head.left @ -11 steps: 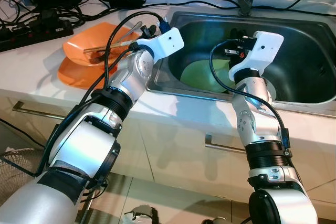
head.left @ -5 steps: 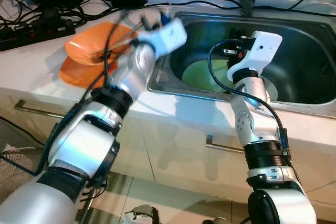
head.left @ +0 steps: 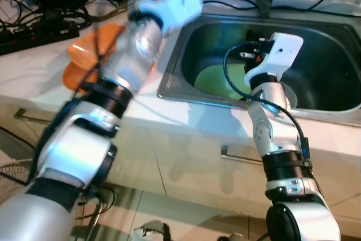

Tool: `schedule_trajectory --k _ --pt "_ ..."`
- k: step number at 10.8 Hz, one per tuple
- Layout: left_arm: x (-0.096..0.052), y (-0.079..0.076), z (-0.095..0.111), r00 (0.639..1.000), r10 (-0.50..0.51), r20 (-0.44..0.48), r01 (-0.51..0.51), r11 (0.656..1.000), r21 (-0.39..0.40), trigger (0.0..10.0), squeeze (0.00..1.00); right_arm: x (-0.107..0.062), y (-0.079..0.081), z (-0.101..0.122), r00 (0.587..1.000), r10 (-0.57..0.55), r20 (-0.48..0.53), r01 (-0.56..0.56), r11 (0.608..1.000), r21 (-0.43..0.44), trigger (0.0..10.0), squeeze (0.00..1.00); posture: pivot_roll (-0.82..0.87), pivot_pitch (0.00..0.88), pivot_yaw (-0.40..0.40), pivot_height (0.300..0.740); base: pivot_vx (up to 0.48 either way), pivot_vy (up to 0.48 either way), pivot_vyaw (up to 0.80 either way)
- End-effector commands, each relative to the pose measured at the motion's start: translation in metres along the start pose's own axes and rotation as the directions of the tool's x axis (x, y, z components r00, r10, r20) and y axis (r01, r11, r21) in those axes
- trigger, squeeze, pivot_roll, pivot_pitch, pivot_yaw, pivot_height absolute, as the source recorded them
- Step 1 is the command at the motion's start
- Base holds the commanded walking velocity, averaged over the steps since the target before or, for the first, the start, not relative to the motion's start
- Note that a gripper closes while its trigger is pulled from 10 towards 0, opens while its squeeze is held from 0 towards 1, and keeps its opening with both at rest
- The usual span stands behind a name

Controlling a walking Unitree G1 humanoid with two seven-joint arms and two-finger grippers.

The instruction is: Kitchen organization

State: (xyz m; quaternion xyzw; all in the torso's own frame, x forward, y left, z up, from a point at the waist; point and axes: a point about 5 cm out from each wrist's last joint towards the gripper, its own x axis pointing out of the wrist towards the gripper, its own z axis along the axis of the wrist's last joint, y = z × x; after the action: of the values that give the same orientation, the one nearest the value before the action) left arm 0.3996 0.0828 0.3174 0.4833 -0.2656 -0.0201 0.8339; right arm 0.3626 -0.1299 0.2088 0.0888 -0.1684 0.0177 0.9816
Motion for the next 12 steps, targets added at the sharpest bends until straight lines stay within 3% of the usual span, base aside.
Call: schedule_trajectory --k 1,2,3,4,5,6,7,8,10,11,12 --pt "0.002 0.020 0.023 0.989 0.081 0.122 -0.065 0.990 -0.129 10.0 0.00 0.004 0.004 0.005 1.000 0.011 0.018 -0.011 1.000 -0.001 10.0 0.00 0.10 0.050 0.041 0.740 0.000 0.000 0.00" --pt "-0.004 0.033 0.044 0.961 0.158 0.229 -0.065 0.928 -0.368 10.0 0.00 0.002 0.002 0.004 1.000 0.008 0.022 -0.008 1.000 -0.009 10.0 0.00 0.10 0.053 0.041 0.740 0.000 0.000 0.00" --pt "-0.010 0.033 0.052 0.941 0.184 0.284 -0.008 0.852 -0.523 10.0 0.00 0.001 0.002 0.004 0.999 0.020 0.032 -0.019 1.000 -0.024 10.0 1.00 0.10 0.060 0.043 0.740 0.000 0.000 0.00" --pt "-0.017 0.031 0.056 0.925 0.209 0.316 0.052 0.757 -0.652 10.0 0.00 0.000 0.003 0.006 0.998 0.042 0.045 -0.039 0.997 -0.063 10.0 1.00 0.09 0.061 0.044 0.740 0.000 0.000 0.00" --pt "-0.021 0.035 0.058 0.913 0.254 0.319 0.095 0.629 -0.772 10.0 0.00 0.000 0.004 0.006 0.997 0.055 0.047 -0.048 0.989 -0.137 10.0 1.00 0.09 0.064 0.043 0.740 0.000 0.000 0.00" --pt "-0.025 0.041 0.059 0.903 0.284 0.323 0.145 0.504 -0.851 10.0 0.00 -0.002 0.011 0.007 0.989 0.136 0.059 -0.108 0.935 -0.338 10.0 1.00 0.09 0.068 0.043 0.740 0.000 0.000 0.00" --pt "-0.026 0.041 0.060 0.900 0.277 0.337 0.184 0.459 -0.869 10.0 0.00 -0.004 0.016 0.005 0.980 0.189 0.061 -0.145 0.890 -0.432 10.0 1.00 0.09 0.068 0.043 0.740 0.000 0.000 0.00" --pt "-0.030 0.040 0.059 0.896 0.281 0.344 0.210 0.414 -0.886 10.0 0.00 -0.005 0.018 0.004 0.976 0.208 0.060 -0.158 0.873 -0.462 10.0 1.00 0.09 0.065 0.044 0.740 0.000 0.000 0.00" --pt "-0.035 0.034 0.054 0.902 0.250 0.353 0.242 0.386 -0.890 10.0 0.00 -0.006 0.023 0.003 0.968 0.248 0.050 -0.192 0.849 -0.493 10.0 1.00 0.09 0.060 0.045 0.740 0.000 0.000 0.00" --pt "-0.041 0.030 0.049 0.907 0.234 0.350 0.271 0.313 -0.910 10.0 0.00 -0.007 0.026 0.003 0.963 0.265 0.050 -0.203 0.837 -0.508 10.0 1.00 0.08 0.054 0.044 0.740 0.000 0.000 0.00" --pt "-0.045 0.027 0.047 0.910 0.223 0.349 0.285 0.275 -0.918 10.0 0.00 -0.007 0.028 0.003 0.960 0.275 0.053 -0.210 0.831 -0.515 10.0 1.00 0.08 0.049 0.045 0.740 0.000 0.000 0.00"
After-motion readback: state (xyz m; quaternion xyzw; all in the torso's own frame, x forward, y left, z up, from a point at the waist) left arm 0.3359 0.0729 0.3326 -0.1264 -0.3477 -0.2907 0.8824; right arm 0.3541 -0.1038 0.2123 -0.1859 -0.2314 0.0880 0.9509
